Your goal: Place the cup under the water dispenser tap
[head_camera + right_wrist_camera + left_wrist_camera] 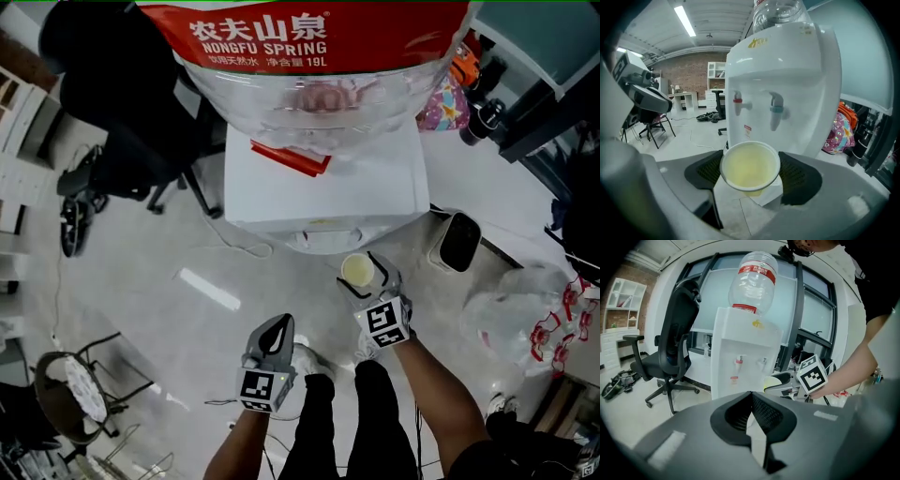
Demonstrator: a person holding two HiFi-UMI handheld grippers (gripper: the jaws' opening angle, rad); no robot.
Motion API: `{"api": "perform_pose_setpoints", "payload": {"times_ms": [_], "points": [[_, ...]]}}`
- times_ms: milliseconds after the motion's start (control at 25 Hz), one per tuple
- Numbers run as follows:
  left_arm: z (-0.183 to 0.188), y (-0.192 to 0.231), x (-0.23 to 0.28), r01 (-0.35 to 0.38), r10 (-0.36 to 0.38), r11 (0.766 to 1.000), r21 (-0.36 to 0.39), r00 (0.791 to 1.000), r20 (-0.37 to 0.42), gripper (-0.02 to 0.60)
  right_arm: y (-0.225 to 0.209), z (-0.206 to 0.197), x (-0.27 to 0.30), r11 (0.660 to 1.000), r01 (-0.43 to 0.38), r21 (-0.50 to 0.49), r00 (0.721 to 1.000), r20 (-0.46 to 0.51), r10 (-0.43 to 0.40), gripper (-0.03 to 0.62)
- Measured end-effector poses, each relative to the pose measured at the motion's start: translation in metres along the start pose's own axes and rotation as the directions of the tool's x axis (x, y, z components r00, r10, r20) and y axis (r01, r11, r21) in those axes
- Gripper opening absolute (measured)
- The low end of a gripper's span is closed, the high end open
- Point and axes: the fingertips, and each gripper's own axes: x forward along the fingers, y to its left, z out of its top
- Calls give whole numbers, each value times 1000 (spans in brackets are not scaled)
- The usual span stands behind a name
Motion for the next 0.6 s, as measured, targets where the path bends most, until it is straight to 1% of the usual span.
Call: {"api": "perform_pose_setpoints", "payload": {"times_ms": [80,160,440,600], "points": [[-10,5,4,-7,7,1000,-3,1000,-8,11,-2,-6,16,1000,-3,-12,1000,-4,3,367],[-20,10,7,-17,17,1000,-8,1000,-15,11,-7,-11,31,1000,12,-11,1000,-4,-12,367],[-56,17,8,-46,44,998,-38,998,-48,11,-21,-22,64,994,91,66,996,1,-91,367],[-68,14,9,-49,46,997,-60,998,-52,11,-28,-24,78,982,141,122,989,17,-144,367]]}}
